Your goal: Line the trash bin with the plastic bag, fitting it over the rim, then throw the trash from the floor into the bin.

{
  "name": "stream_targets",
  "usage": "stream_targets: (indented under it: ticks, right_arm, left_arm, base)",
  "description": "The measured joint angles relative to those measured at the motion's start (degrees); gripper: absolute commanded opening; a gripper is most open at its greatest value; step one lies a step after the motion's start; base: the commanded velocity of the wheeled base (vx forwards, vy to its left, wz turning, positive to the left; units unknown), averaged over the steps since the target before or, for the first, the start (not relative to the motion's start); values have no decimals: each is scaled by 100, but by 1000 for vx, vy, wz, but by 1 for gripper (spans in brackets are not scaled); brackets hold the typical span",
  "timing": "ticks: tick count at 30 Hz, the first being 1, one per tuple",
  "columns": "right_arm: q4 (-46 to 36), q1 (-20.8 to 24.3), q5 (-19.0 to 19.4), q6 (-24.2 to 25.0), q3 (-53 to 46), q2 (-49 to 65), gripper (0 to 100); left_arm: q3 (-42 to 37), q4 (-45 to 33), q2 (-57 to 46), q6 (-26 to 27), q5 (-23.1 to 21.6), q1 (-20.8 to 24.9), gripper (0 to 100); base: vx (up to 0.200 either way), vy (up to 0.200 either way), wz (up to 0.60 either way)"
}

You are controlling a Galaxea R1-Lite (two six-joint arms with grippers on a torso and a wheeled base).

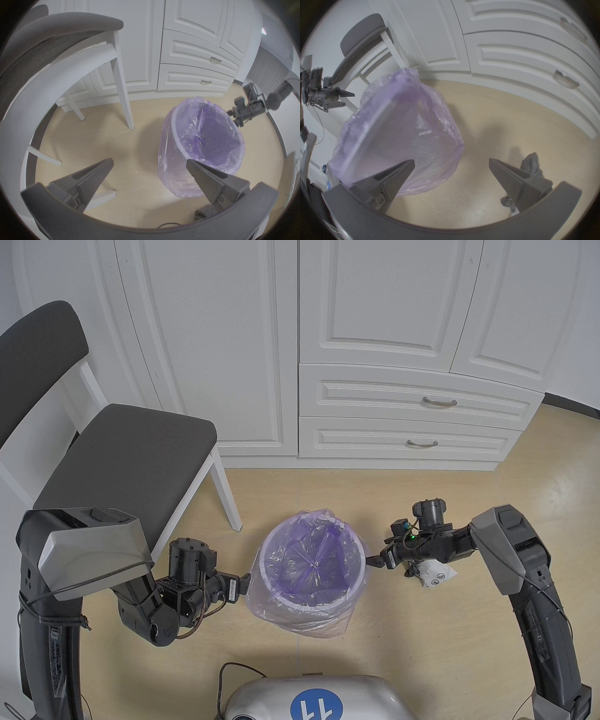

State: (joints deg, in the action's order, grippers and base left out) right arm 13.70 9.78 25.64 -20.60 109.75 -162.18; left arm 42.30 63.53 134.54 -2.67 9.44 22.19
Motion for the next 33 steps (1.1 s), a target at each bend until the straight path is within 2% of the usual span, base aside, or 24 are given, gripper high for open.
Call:
stream_targets:
  ticks: [3, 7, 13, 17, 23, 28, 33]
  right_arm:
    - [-66, 4, -177, 394, 304, -304, 100]
    - [90, -11, -443, 1237, 430, -544, 100]
    - [1241, 20, -1018, 2555, 419, -691, 100]
    - [1785, 28, -1198, 2804, 17, -592, 100]
    - [3031, -50, -1302, 3037, -1378, -199, 100]
    - [4640, -96, -1445, 3173, -2750, 146, 100]
    - [6422, -138, -1862, 3276, -4148, 523, 100]
  left_arm:
    - [-40, 200, 48, -6, 0, -45, 100]
    - [-243, 550, 59, -39, -2, -94, 100]
    - [-870, 1292, -5, -206, -52, -116, 100]
    - [-1201, 1609, -33, -252, -68, -108, 100]
    - [-1423, 1864, -9, -395, -84, -96, 100]
    - [-1441, 2018, 130, -581, -117, -89, 100]
    - [-1223, 2119, 427, -723, -257, -102, 100]
  base:
    - [0, 0, 0]
    - [0, 0, 0]
    - [0, 0, 0]
    - [0, 0, 0]
    - [0, 0, 0]
    - [0, 0, 0]
    - [0, 0, 0]
